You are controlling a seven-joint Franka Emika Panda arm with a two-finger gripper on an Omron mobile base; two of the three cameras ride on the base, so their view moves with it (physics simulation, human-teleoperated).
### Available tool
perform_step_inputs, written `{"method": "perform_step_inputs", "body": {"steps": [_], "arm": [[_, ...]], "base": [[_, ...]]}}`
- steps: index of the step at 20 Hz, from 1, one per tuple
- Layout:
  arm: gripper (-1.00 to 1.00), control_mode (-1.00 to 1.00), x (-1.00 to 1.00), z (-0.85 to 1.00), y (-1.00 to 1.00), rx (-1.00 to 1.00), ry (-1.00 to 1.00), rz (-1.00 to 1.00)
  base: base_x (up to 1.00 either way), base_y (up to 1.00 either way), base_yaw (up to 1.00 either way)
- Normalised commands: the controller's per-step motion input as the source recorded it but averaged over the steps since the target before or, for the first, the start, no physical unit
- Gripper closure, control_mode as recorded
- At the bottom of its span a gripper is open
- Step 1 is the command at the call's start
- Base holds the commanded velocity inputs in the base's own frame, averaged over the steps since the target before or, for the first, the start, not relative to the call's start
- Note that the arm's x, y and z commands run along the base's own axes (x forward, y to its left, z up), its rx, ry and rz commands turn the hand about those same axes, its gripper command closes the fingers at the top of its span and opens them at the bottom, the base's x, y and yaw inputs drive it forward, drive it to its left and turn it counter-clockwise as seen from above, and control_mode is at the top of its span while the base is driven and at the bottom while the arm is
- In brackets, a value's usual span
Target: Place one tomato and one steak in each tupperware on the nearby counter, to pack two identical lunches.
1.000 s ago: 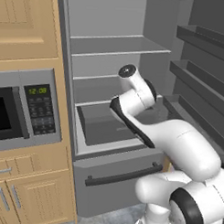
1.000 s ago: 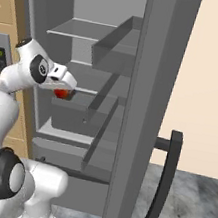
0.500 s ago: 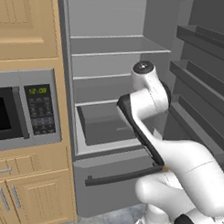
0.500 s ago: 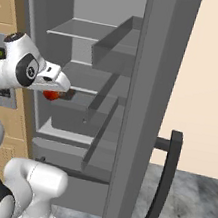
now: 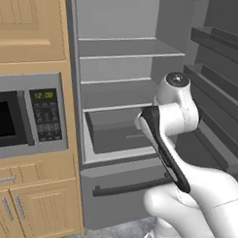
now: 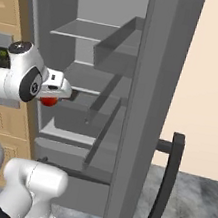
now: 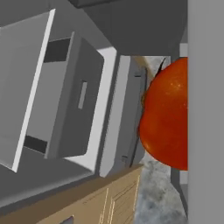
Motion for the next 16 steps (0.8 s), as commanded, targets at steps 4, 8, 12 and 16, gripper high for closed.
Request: {"method": "perform_step_inputs", "body": {"steps": [4, 8, 12, 16], "arm": [[1.0, 1.0, 0.0, 0.0, 0.0, 0.0, 0.0, 0.0], [1.0, 1.0, 0.0, 0.0, 0.0, 0.0, 0.0, 0.0], [1.0, 1.0, 0.0, 0.0, 0.0, 0.0, 0.0, 0.0], [1.0, 1.0, 0.0, 0.0, 0.0, 0.0, 0.0, 0.0]], "base": [[-0.47, 0.44, 0.18], [-0.55, 0.79, 0.14], [-0.26, 1.0, 0.09], [0.0, 1.0, 0.06]]}}
